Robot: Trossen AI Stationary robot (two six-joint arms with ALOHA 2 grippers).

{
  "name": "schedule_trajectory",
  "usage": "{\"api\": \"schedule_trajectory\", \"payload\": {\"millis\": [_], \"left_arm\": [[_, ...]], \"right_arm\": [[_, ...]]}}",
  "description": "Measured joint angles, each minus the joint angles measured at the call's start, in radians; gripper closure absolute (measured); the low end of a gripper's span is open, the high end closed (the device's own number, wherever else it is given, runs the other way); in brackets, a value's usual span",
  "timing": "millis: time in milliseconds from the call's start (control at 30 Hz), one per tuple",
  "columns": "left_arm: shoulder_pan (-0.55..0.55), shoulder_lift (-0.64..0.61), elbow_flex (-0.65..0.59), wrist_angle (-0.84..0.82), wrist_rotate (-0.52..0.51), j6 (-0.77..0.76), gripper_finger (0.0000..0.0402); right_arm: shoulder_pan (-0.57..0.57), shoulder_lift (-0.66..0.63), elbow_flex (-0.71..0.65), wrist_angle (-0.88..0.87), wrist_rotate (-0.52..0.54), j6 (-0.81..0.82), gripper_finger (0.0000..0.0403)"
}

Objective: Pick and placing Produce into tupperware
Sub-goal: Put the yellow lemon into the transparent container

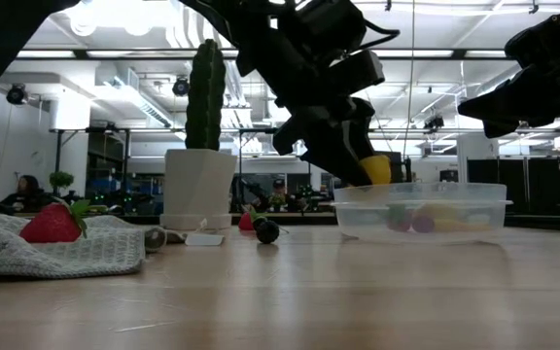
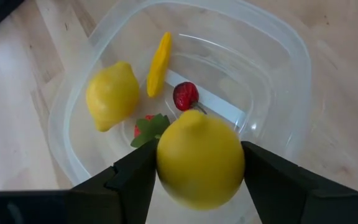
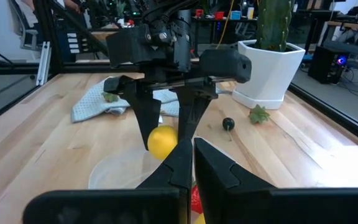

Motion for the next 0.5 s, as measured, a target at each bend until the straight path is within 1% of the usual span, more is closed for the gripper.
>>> {"api": "schedule_trajectory", "payload": {"millis": [500], "left_arm": [[0.000, -0.001, 0.000, 0.000, -0.005, 0.000, 0.0187]], "right_arm": [[0.000, 0.000, 0.000, 0.000, 0.000, 0.009, 0.0394]]}}
